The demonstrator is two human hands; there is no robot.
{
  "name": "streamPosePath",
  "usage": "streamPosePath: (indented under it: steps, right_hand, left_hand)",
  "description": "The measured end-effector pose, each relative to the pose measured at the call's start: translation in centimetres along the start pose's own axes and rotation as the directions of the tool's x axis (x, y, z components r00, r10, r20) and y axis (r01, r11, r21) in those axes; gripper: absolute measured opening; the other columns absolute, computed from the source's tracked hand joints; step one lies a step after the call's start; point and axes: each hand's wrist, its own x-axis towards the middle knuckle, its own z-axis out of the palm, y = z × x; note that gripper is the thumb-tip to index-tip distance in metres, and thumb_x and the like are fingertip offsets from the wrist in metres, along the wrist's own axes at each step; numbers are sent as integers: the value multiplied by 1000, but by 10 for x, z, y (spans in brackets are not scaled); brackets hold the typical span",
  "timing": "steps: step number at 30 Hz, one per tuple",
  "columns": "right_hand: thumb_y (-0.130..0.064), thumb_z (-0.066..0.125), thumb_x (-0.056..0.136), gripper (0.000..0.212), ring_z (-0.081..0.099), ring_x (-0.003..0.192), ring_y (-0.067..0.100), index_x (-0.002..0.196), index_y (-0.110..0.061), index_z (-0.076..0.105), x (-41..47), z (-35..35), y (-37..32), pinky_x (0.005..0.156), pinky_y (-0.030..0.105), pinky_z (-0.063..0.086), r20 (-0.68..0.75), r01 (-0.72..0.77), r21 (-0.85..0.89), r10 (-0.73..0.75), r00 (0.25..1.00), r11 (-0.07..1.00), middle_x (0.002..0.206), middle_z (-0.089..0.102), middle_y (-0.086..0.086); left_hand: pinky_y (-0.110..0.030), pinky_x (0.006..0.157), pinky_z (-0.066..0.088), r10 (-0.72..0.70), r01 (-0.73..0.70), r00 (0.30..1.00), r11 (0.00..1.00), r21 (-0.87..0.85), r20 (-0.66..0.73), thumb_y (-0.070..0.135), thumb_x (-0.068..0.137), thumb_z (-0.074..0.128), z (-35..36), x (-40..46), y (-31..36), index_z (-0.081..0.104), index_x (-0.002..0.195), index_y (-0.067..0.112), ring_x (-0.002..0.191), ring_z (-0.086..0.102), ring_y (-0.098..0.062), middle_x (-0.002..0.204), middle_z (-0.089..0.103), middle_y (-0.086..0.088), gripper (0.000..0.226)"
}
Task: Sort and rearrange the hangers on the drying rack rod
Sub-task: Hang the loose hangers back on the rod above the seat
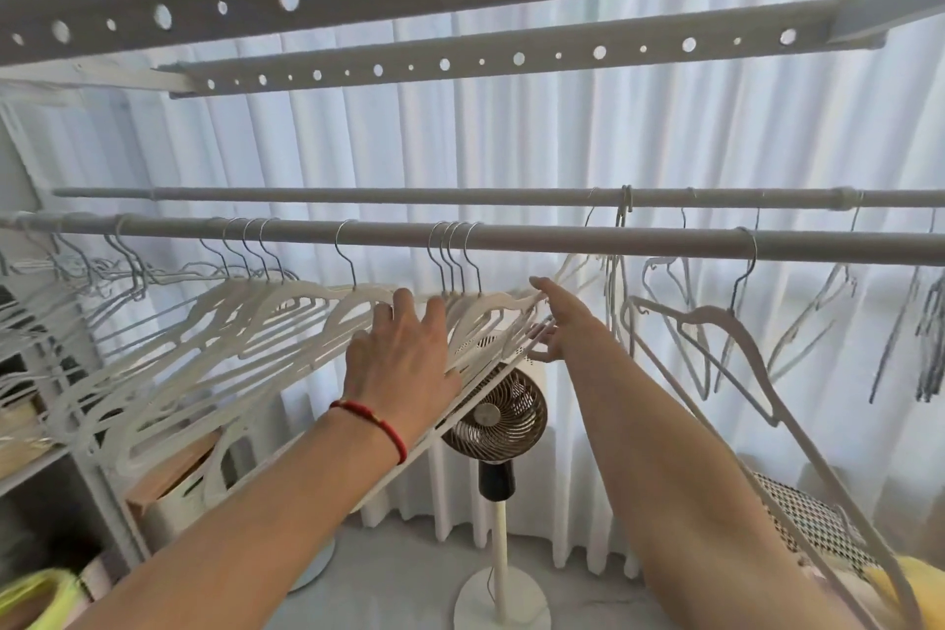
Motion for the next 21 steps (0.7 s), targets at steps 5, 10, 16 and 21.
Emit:
streamPosePath:
  steps: [5, 10, 16, 21]
  right_hand:
    - [-47, 85, 76, 50, 67, 91, 29, 102, -13, 60, -3, -9, -6, 94, 54, 53, -7, -20, 68, 20, 1000, 997, 102, 66, 15]
    - [-55, 91, 61, 72, 71, 96, 29, 117, -16, 68, 13, -17, -7, 71, 41, 57, -68, 9, 46, -6, 998, 999, 117, 71, 13]
    - [-74, 87, 46, 94, 66, 89, 30, 112, -10, 71, 30, -32, -16, 83, 43, 56, -136, 75, 16, -72, 988, 997, 104, 71, 10]
    - [-81, 72, 64, 74, 66, 75, 24, 94, -14, 73, 26, -45, -22, 86, 41, 55, -128, 82, -101, -95, 987, 991, 81, 68, 6]
  left_hand:
    - [-40, 77, 51, 12, -9, 999, 998, 60, -47, 20, 90, 58, 7, 1, 4, 30, 142, 17, 110, 54, -30, 124, 45, -10, 59]
    - [-39, 75, 53, 4, -1, 997, 999, 40, -82, 9, 91, 56, 12, 0, 7, 21, 151, 19, 107, 60, -28, 127, 45, -11, 70]
    - [-40, 73, 52, -9, 11, 997, 1000, 20, -74, 12, 90, 54, 13, 1, 10, 26, 148, 19, 106, 59, -30, 126, 44, -11, 64]
    - [-39, 71, 51, -12, 13, 997, 1000, 16, -81, 16, 93, 51, 12, 0, 14, 26, 145, 18, 108, 59, -29, 128, 44, -11, 58]
